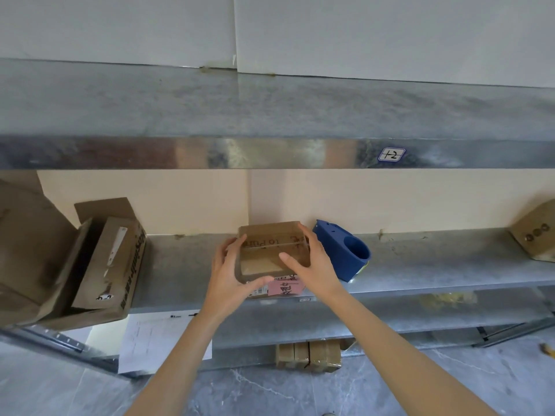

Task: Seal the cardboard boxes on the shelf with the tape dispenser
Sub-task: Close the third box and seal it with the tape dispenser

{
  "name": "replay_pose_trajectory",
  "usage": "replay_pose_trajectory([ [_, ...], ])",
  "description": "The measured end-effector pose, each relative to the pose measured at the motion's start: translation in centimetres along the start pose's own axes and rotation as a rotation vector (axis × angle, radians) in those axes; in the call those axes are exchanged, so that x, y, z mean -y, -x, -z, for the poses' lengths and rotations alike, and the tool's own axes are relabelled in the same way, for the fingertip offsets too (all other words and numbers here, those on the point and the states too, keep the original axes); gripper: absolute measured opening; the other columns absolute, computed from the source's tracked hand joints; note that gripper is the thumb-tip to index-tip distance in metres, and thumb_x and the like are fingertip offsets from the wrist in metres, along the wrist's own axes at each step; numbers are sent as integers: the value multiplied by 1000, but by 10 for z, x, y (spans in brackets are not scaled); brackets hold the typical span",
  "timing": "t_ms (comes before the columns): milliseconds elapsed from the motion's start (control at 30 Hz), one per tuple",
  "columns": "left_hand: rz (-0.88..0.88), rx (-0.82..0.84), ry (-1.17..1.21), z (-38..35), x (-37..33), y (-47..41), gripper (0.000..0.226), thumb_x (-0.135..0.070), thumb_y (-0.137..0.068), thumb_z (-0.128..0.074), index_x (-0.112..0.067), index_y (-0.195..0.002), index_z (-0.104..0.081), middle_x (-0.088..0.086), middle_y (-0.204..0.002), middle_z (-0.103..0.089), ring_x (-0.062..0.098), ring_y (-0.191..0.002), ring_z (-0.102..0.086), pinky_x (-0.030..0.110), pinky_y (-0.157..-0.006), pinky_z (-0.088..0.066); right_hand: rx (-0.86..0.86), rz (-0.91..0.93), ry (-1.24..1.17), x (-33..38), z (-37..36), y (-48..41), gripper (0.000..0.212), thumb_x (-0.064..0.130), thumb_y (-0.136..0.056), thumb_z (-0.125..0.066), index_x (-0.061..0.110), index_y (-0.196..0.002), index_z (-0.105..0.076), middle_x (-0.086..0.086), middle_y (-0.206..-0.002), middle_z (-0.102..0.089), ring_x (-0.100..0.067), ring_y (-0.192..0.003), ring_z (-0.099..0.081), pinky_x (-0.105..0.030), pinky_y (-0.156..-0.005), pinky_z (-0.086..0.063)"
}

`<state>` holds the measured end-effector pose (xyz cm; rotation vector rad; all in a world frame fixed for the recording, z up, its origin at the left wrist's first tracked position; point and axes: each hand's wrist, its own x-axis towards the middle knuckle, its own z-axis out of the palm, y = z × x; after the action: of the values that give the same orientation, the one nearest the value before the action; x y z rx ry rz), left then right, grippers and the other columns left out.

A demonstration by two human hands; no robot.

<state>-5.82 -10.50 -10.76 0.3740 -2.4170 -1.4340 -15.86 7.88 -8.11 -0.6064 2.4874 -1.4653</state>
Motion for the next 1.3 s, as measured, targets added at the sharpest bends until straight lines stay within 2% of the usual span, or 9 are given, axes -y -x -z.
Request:
replay_pose_trajectory([
  [233, 22, -23, -11, -3, 4, 8, 98, -28, -73, -88, -51, -147, -28, -13, -145, -40, 7, -128, -47, 45, -105, -49, 143, 20, 61, -12, 10, 21, 90, 26, -81, -81, 29, -152, -25, 7, -146, -41, -8, -131, -41, -35, -112, -39],
  [367, -18, -67, 13, 2, -9, 5, 95, -19, -73, -87, -46, -147, -34, -16, -139, -45, -2, -125, -48, 41, -102, -51, 119, 50, 77, -2, 8, 19, 94, 23, -77, -84, 37, -150, -26, 7, -144, -43, -9, -130, -42, -36, -111, -41],
  [500, -101, -106, -28, 17, -32, -5, 95, -17, -72, -88, -43, -146, -34, -15, -140, -44, -18, -119, -43, 14, -100, -41, 34, 153, 97, 17, 19, 10, 94, 24, -76, -85, 35, -150, -28, 7, -147, -42, -5, -132, -39, -17, -106, -34],
  [567, -144, -114, -50, 20, -48, -12, 94, -18, -71, -88, -41, -146, -35, -14, -139, -42, -22, -116, -42, 0, -90, -36, -8, 205, 99, 28, 30, 5, 95, 26, -75, -86, 31, -150, -28, 8, -149, -41, -5, -134, -38, -17, -107, -32],
  [900, -262, -21, -70, -30, -137, -43, 97, -33, -74, -85, -35, -153, -28, -16, -143, -38, -32, -104, -39, 18, -92, -39, -198, 188, 165, 29, 124, 4, 93, 33, -78, -83, 27, -152, -27, 0, -148, -42, -12, -130, -43, -31, -109, -38],
  [1000, -300, 39, -36, -61, -161, -50, 95, -32, -76, -83, -34, -153, -27, -12, -145, -40, -22, -108, -43, 22, -97, -41, -263, 154, 167, 12, 161, 9, 93, 32, -76, -84, 26, -151, -29, -2, -145, -44, -10, -126, -43, -23, -105, -37],
  [1067, -322, 86, -37, -84, -176, -56, 94, -33, -78, -82, -32, -154, -27, -14, -146, -39, -22, -111, -41, 17, -96, -38, -295, 135, 146, -2, 187, 12, 92, 31, -76, -84, 26, -150, -31, -2, -144, -44, -6, -125, -41, -16, -103, -33],
  [1200, -361, 192, -46, -134, -201, -66, 94, -28, -79, -83, -24, -155, -27, -15, -145, -37, -31, -111, -35, -4, -89, -29, -346, 98, 114, -33, 242, 22, 89, 30, -77, -83, 29, -150, -32, 1, -144, -43, 2, -123, -40, -19, -104, -35],
  [1300, -370, 234, -65, -176, -219, -69, 89, -29, -81, -81, -24, -153, -29, -13, -144, -39, -19, -115, -37, -5, -89, -26, -350, 82, 125, -61, 285, 27, 87, 29, -78, -83, 32, -149, -32, 3, -143, -43, 5, -121, -40, -18, -102, -36],
])
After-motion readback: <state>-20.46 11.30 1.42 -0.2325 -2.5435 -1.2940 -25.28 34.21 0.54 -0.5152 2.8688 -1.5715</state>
